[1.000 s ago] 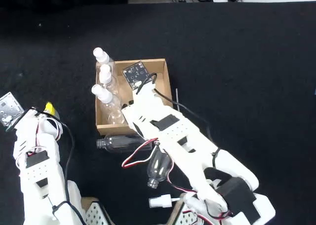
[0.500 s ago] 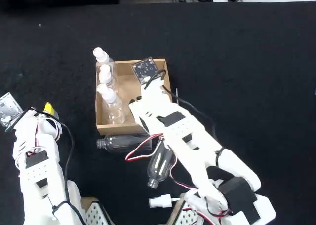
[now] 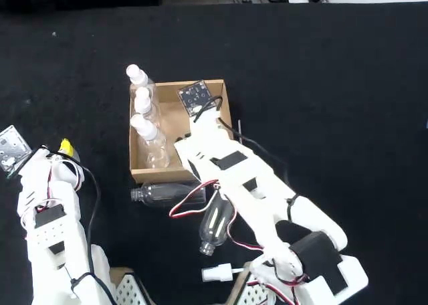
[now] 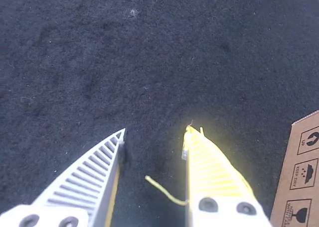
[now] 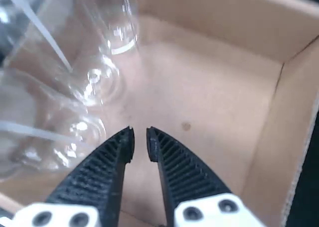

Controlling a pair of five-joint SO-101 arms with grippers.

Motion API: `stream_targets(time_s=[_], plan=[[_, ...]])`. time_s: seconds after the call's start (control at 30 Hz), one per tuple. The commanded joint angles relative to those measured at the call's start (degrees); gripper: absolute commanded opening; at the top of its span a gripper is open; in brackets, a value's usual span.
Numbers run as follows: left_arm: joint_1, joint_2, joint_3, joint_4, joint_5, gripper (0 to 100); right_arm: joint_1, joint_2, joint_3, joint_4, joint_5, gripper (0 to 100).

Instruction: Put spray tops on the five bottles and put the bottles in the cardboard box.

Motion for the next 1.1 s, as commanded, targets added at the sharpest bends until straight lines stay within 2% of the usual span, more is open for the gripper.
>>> stream_targets(time_s=[0.0,1.07], plan=[[-0.57,-1.49,-0.84,-1.23,0.09,16,-2.55,0.31,-1.54,-4.31,0.26,1.1],[-0.57,-1.49,-0.84,-1.23,0.09,16,-6.68,0.31,-1.19,-4.75,-0.09,1.1]])
